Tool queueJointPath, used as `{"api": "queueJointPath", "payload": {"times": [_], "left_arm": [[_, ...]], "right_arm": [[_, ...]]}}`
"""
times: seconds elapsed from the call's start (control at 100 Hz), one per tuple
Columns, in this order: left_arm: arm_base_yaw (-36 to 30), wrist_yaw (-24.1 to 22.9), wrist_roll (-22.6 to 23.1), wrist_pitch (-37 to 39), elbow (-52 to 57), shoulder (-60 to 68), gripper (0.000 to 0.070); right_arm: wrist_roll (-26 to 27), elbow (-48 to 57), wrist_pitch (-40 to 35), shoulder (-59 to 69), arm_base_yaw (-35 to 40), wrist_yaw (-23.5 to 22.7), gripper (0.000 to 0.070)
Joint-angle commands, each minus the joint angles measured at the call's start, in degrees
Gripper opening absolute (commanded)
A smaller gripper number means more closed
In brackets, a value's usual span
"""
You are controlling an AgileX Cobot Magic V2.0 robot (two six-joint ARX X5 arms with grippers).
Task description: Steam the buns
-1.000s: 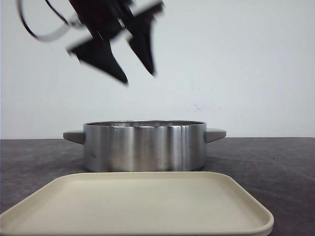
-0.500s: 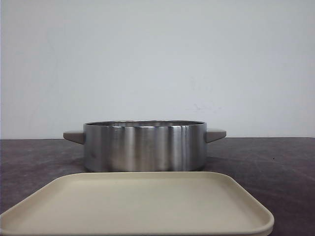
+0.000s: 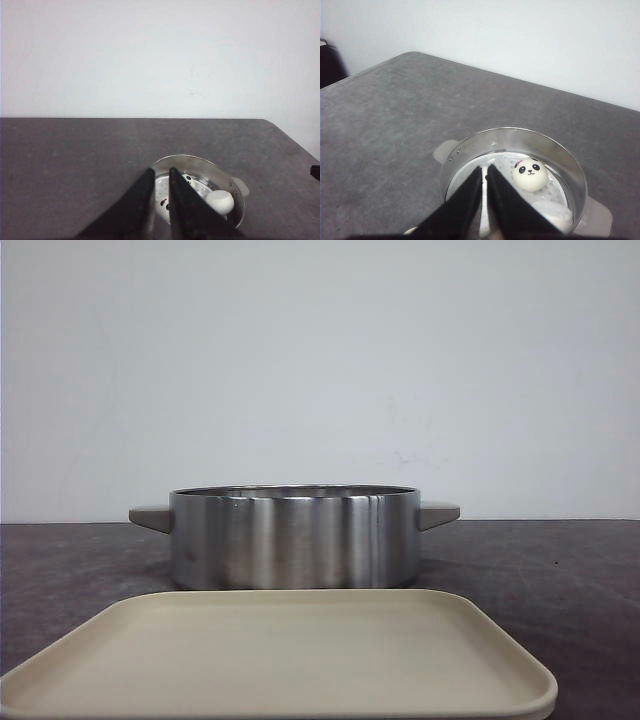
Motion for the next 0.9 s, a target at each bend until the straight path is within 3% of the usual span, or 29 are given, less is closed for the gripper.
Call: {"api": "queueJointPath", "payload": {"times": [0.0, 0.6, 0.89], "left_arm": [[-0.48, -0.24, -0.13, -0.09, 0.5, 0.44, 0.0], [-0.48, -0.02, -1.11, 0.37, 0.57, 0.5, 0.0], [-0.48, -0.02, -1.11, 0.39, 0.57, 0.5, 0.0]], "right_arm": [[-0.48, 0.98, 0.63, 0.33, 0.79, 0.09, 0.0009], [-0.48, 1.01, 0.59, 0.24, 0.7, 0.13, 0.0009], [-0.5, -0.44, -0.46, -12.24, -0.92, 0.72, 0.0009]]}}
